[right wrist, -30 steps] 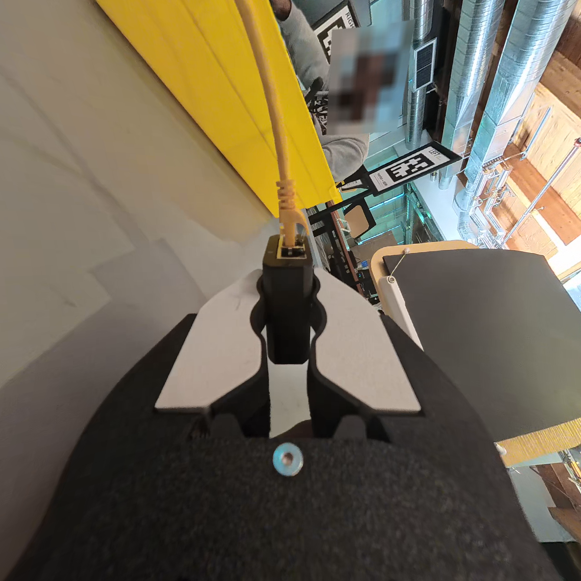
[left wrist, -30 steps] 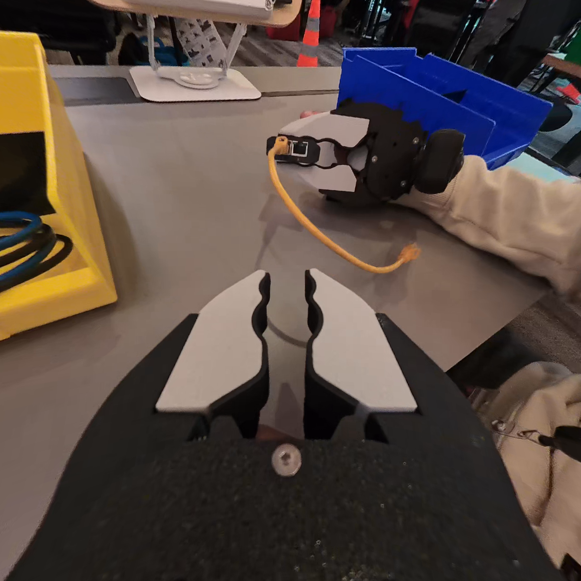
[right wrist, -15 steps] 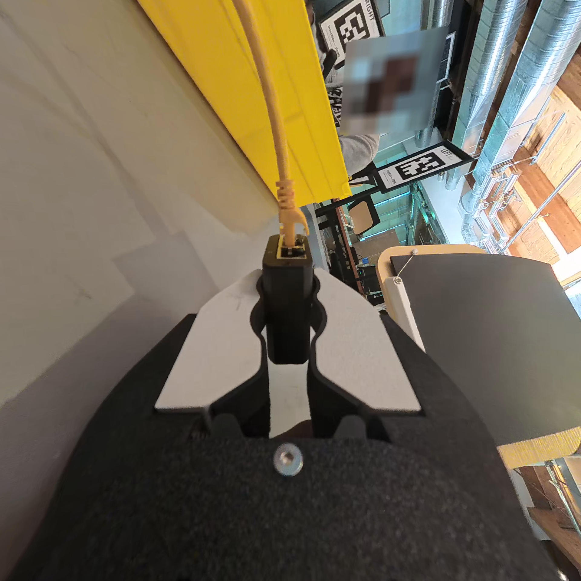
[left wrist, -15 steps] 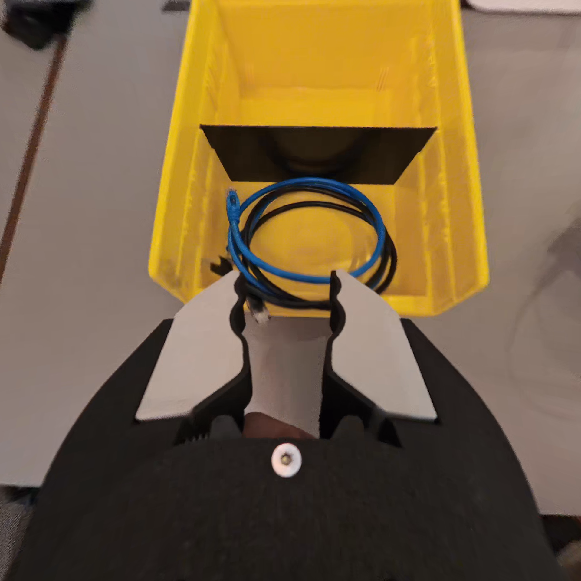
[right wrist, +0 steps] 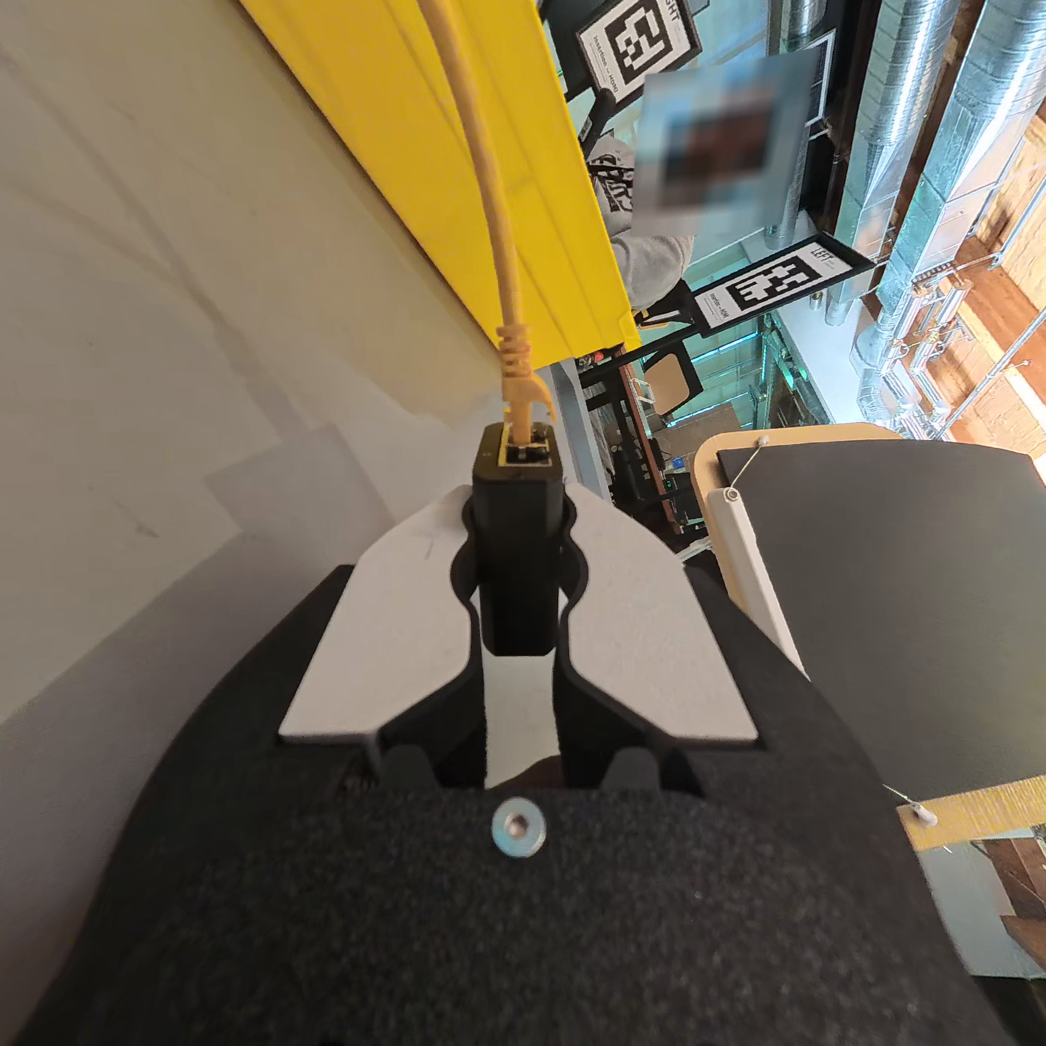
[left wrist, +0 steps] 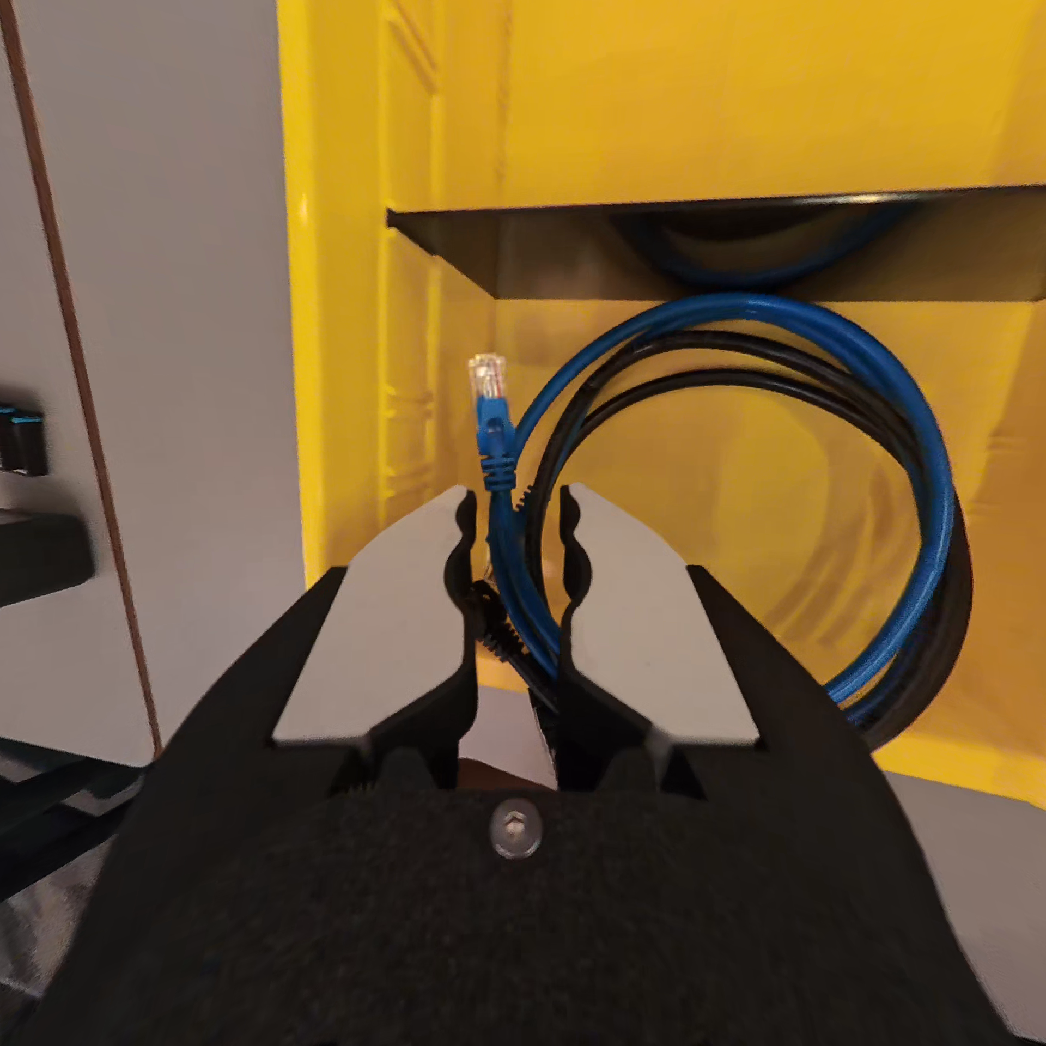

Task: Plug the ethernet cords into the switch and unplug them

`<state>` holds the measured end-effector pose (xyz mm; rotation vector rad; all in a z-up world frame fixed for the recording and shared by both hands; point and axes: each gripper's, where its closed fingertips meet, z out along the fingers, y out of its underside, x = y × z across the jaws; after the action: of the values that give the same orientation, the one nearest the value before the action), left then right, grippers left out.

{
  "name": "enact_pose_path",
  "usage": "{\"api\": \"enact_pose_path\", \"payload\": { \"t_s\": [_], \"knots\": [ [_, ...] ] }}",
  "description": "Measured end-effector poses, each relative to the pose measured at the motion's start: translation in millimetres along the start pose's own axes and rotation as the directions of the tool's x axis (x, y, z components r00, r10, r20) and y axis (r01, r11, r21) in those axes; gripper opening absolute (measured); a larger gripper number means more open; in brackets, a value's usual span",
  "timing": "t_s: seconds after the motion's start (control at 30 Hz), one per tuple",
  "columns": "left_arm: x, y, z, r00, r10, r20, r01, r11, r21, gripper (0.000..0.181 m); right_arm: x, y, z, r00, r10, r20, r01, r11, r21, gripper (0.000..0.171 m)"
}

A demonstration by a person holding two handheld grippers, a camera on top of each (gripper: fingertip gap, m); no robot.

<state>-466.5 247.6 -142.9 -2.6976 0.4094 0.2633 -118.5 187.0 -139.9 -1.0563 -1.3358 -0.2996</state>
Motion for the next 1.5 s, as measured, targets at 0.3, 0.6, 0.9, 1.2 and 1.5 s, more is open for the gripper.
{"api": "enact_pose_path", "payload": {
  "t_s": [0.3,0.6,0.9,1.2,1.5],
  "knots": [
    [-18.4,-27.2,-41.8,1.0,-0.008,0.029,0.004,0.988,0.153,0.005,-0.1,1.3,0.6,1.0,0.008,0.004,-0.008,1.0,-0.004,0.024],
    [-54.5,-126.9,-259.4,0.984,-0.011,0.177,-0.106,0.767,0.633,0.005,-0.3,2.3,1.0,1.0,0.005,0.003,-0.005,1.0,-0.007,0.024],
    [-114.3,-193.6,-482.7,0.957,-0.218,0.194,-0.092,0.406,0.909,0.006,2.2,3.7,0.1,1.0,0.008,-0.01,-0.008,1.0,-0.009,0.024],
    [-62.4,-209.1,-584.9,0.989,-0.093,0.119,-0.095,0.229,0.969,0.006,3.5,6.1,0.2,1.0,0.008,-0.016,-0.008,1.0,-0.013,0.024],
    [47.8,-258.4,-584.3,0.976,0.126,0.178,-0.206,0.268,0.941,0.006,21.2,4.0,-10.5,0.994,0.063,-0.092,-0.061,0.998,0.021,0.024]
  ]
}}
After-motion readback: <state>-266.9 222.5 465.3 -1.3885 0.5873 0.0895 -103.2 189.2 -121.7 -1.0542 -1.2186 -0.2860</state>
